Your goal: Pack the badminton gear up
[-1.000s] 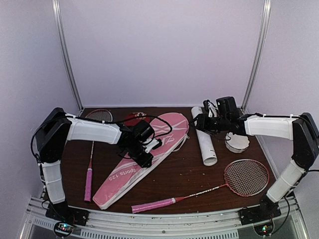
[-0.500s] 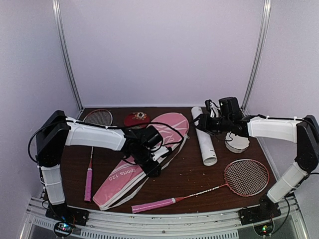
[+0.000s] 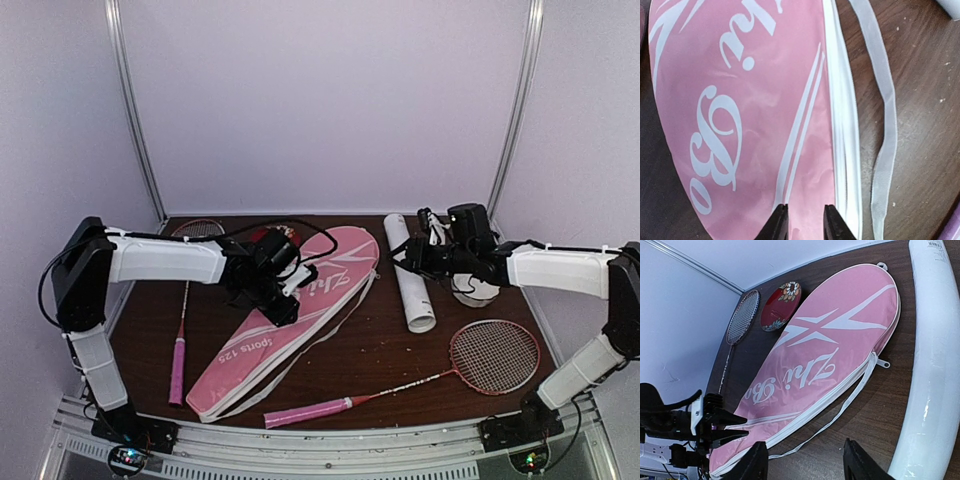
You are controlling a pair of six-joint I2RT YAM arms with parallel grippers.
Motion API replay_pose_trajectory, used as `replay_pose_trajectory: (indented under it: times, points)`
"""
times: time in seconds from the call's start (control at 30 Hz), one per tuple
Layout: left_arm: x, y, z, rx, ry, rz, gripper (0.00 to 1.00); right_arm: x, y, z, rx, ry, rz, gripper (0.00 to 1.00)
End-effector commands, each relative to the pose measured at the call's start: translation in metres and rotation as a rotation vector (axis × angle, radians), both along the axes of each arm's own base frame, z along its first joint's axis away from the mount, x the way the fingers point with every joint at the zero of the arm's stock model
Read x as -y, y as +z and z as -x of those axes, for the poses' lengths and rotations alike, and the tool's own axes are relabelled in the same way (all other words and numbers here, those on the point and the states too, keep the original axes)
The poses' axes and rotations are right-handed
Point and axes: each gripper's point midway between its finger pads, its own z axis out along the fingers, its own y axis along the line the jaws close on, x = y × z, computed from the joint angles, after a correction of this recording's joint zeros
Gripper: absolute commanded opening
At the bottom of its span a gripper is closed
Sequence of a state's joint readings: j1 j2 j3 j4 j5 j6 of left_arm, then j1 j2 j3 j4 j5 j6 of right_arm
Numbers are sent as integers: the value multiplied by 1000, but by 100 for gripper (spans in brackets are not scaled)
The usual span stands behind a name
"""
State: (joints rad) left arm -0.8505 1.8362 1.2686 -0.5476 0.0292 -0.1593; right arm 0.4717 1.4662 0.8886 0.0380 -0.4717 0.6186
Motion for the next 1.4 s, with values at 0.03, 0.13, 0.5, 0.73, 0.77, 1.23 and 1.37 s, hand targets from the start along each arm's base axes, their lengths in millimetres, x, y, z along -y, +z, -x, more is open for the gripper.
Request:
replay_pose_trajectory:
  times: [0.03,0.13,0.5,0.73,0.77,1.23,1.37]
  points:
    - [-2,-31,6,-39,-13,-52,25,8,4,16,29,8,6,53]
    - [3,-37,9,-63,-25,-44,26,12,-5,24,15,8,15,53]
    - [9,-58,23,-104,-43,-85,34,20,-19,35,-5,-1,30,53]
    - [10,-66,27,-105,-50,-132,49,19,-20,34,-11,2,34,53]
    - [9,-66,27,-103,-47,-139,49,19,-20,34,-11,1,33,53]
    - [17,-52,20,-90,-22,-116,6,21,-24,39,-21,10,45,53]
    - [22,-38,20,-86,-25,-76,6,23,-24,43,-19,16,59,53]
